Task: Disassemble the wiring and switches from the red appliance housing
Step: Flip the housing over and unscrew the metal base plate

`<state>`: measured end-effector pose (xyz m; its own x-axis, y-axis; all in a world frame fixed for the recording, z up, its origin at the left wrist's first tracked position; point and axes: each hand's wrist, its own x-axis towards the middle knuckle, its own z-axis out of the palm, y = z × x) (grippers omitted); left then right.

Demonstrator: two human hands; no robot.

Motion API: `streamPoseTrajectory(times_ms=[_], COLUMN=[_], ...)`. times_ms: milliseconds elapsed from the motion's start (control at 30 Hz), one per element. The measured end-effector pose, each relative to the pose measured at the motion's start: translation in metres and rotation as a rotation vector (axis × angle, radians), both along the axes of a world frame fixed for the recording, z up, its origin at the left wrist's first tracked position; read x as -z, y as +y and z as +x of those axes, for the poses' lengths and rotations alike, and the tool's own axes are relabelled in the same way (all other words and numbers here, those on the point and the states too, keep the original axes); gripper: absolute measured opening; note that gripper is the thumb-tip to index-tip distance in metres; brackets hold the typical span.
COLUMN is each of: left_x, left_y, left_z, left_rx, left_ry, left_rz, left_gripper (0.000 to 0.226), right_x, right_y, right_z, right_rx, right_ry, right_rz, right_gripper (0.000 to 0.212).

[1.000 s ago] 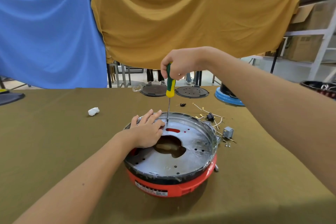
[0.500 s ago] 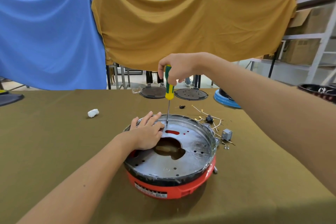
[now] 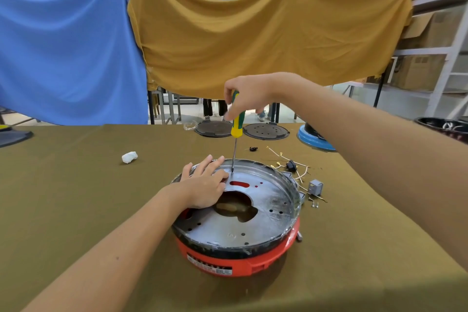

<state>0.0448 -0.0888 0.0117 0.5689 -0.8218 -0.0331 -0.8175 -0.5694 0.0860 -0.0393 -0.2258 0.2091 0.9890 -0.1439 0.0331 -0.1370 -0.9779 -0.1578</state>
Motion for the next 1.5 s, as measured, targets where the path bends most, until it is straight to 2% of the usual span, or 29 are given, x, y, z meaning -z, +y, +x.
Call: streamPoseTrajectory(times_ms=[67,133,200,300,367,433,500,567,633,700,800,900,967,1067,1100,1133,1200,1267,1300,1367,1400,1467,1500], left_x=[0.000,0.000,0.000,-0.001,-0.002,-0.002,-0.002,-0.001,-0.001,0.000,0.000,0.001,0.001,0.000,0.000,0.000,-0.001,-0.001,-0.001,-0.002,-0.002,-0.003,-0.003], left_y=[0.000,0.000,0.000,0.001,0.001,0.001,0.001,0.000,0.000,0.000,0.000,-0.001,-0.001,0.000,0.000,0.000,0.000,0.000,0.001,0.001,0.001,0.001,0.001], left_z=[0.000,0.000,-0.001,-0.002,-0.003,-0.003,-0.003,-0.003,-0.002,-0.002,-0.001,0.000,0.000,0.000,0.000,0.000,-0.001,-0.001,-0.001,-0.001,-0.002,-0.002,-0.003], left_rx=[-0.002,-0.004,-0.004,-0.005,-0.005,-0.002,-0.004,-0.008,-0.008,-0.005,-0.004,-0.004,-0.006,-0.001,0.001,0.000,-0.004,-0.005,-0.005,-0.003,-0.002,-0.001,-0.002], left_ry=[0.001,-0.004,-0.006,-0.005,-0.004,0.002,0.002,-0.003,-0.006,-0.010,-0.009,-0.006,-0.008,-0.005,-0.006,-0.008,-0.007,-0.003,-0.002,0.002,0.002,0.001,-0.001], left_rz=[0.001,0.003,0.002,0.003,0.005,0.007,0.006,0.001,0.000,0.006,0.011,0.014,0.008,0.014,0.016,0.014,0.007,0.008,0.012,0.017,0.019,0.026,0.027], left_gripper=[0.045,0.044,0.044,0.044,0.044,0.045,0.045,0.044,0.044,0.044,0.044,0.045,0.044,0.044,0.045,0.044,0.044,0.044,0.045,0.045,0.045,0.045,0.045], right_x=[0.003,0.006,0.005,0.000,-0.002,-0.001,0.002,0.005,0.007,0.007,0.000,-0.001,0.003,0.009,0.011,0.011,0.011,0.008,0.007,0.009,0.010,0.011,0.013], right_y=[0.002,0.000,-0.003,-0.003,0.000,0.002,0.004,0.004,0.002,-0.002,-0.003,-0.006,-0.006,-0.011,-0.014,-0.015,-0.019,-0.020,-0.021,-0.019,-0.018,-0.019,-0.022], right_z=[0.003,0.005,0.007,0.002,-0.001,0.002,0.005,0.007,0.010,0.010,0.002,-0.001,0.001,0.004,0.004,0.004,0.001,-0.005,-0.006,-0.006,-0.005,-0.004,-0.004], right_rx=[0.130,0.168,0.088,-0.054,-0.085,-0.060,0.008,0.114,0.167,0.100,-0.065,-0.103,-0.041,0.091,0.078,0.038,-0.082,-0.158,-0.170,-0.113,-0.063,0.028,0.021], right_ry=[-0.024,-0.100,-0.090,-0.013,-0.005,-0.013,-0.015,-0.049,-0.122,-0.108,-0.042,-0.025,-0.025,-0.087,-0.126,-0.137,-0.136,-0.101,-0.083,-0.088,-0.089,-0.110,-0.126], right_rz=[-0.252,-0.402,-0.335,0.010,0.154,0.147,0.041,-0.223,-0.440,-0.385,-0.050,0.155,0.092,-0.241,-0.279,-0.254,-0.010,0.201,0.227,0.155,0.075,-0.081,-0.090], right_gripper=[0.053,0.061,0.045,0.012,0.016,0.019,0.020,0.047,0.056,0.043,0.013,0.023,0.013,0.045,0.045,0.037,0.011,0.019,0.024,0.019,0.022,0.041,0.038])
